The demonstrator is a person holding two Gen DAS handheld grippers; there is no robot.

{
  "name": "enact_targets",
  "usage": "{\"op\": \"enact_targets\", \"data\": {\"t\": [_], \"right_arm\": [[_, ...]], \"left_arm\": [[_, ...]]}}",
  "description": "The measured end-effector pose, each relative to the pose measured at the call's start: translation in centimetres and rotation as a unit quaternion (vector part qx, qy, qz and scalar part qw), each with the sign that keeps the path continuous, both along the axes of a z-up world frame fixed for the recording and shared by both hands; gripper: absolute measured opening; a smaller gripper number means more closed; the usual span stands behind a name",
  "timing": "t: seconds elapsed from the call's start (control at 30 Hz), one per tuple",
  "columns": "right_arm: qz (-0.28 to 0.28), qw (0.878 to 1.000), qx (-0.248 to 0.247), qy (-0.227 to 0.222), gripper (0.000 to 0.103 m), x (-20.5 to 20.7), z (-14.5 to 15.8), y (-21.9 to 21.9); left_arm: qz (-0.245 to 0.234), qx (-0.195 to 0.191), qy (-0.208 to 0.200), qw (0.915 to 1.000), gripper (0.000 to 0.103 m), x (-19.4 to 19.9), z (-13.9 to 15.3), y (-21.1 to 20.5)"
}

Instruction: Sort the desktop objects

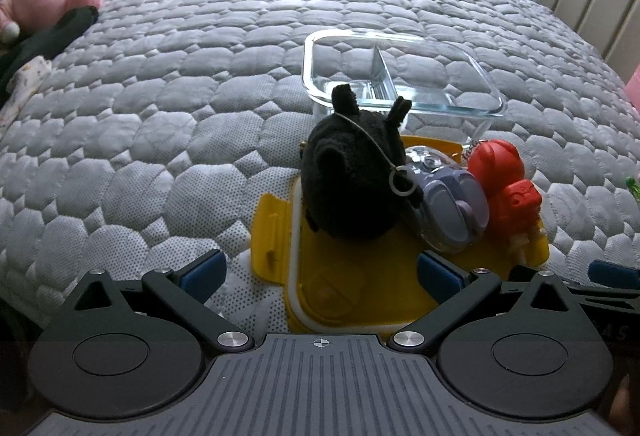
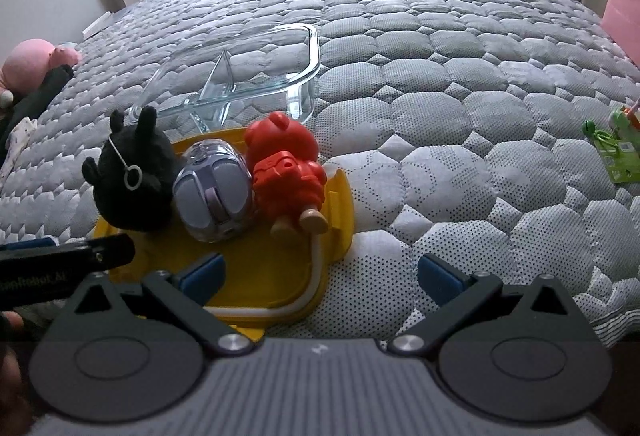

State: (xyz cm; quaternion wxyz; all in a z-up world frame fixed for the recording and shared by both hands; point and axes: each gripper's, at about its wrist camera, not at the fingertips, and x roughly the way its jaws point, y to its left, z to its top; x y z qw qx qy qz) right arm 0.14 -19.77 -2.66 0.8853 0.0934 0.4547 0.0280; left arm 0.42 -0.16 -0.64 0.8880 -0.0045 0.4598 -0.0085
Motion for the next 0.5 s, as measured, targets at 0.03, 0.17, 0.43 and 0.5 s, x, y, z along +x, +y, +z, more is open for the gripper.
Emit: {"op": "enact_targets", "data": {"t": [0.03,0.17,0.43,0.5], "right_arm": [[0.0,1.0,-0.001,0.0,0.103,0.03,-0.01,0.02],[0.001,1.0,0.0,0.001,0.103,0.15,-0.1,0.0],[0.001,1.0,-0.003,0.003,0.103,0.2,-0.29,0.06],[0.001,1.0,-0.004,0.003,0.103,0.15,-0.34,0.1]], "left_arm": [[0.0,0.0,0.0,1.0,0.103,0.02,-0.02,0.01],[0.001,0.0,0.001,1.0,0.103,0.09,-0.05,-0.01],[0.001,-0.001,0.006,1.0,0.103,0.24,-0.35,0.05],[0.001,-0.001,0.008,1.0,0.103,0.27,-0.44,0.08]]}}
